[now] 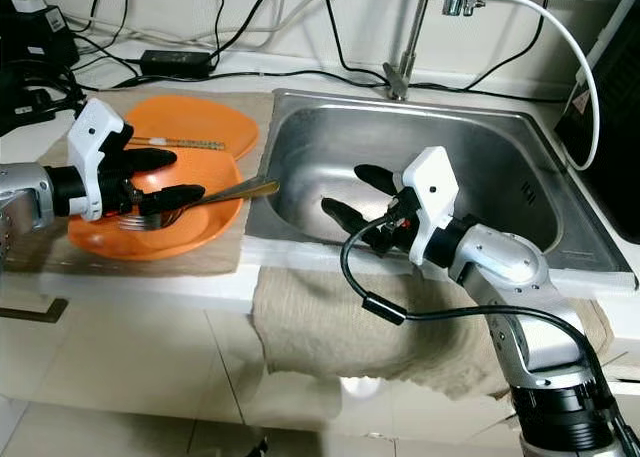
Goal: Kitchen organization
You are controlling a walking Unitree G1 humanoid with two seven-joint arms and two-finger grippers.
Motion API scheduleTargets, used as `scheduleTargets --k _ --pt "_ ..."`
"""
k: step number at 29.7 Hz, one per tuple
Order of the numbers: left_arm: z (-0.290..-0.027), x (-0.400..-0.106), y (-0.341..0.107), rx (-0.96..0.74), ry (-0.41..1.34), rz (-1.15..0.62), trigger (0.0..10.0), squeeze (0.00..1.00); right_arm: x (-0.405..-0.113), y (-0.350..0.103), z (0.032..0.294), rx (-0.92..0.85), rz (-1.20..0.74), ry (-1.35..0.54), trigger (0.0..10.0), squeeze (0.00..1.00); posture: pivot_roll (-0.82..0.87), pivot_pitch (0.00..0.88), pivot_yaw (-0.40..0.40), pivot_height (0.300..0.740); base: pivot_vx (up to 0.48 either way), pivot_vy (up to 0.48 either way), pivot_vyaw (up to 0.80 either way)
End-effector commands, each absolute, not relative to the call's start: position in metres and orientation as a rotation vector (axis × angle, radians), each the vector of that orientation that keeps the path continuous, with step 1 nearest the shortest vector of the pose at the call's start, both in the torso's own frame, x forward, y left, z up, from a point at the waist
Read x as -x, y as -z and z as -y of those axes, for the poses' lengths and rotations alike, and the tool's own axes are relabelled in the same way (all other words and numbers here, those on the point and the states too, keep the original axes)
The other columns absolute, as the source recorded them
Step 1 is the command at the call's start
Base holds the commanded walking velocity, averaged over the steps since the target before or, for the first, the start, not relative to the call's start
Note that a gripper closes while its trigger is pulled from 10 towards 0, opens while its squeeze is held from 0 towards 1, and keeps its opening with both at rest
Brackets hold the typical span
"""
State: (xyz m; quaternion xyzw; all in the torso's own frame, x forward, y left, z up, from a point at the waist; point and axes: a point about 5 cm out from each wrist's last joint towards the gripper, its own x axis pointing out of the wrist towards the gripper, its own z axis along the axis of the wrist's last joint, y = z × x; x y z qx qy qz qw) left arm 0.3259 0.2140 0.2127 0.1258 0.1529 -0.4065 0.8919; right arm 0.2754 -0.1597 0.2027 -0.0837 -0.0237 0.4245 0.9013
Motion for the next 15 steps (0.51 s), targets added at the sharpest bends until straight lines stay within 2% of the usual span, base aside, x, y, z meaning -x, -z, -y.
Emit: scheduleTargets --k 1,6,15 --pt "-0.215 -0.329 -0.215 -0.313 0.842 -0.327 10.0 0.00 -0.275 -0.205 0.158 0.176 0.048 -0.912 10.0 0.00 -0.02 0.000 -0.026 0.740 0.000 0.000 0.00" --pt "-0.218 -0.337 -0.203 -0.398 0.786 -0.377 10.0 0.00 -0.274 -0.205 0.157 0.181 0.046 -0.925 10.0 0.00 -0.03 0.000 -0.025 0.740 0.000 0.000 0.00" --pt "-0.218 -0.341 -0.197 -0.410 0.790 -0.393 10.0 0.00 -0.273 -0.204 0.156 0.187 0.042 -0.928 10.0 0.00 -0.03 0.000 -0.020 0.740 0.000 0.000 0.00"
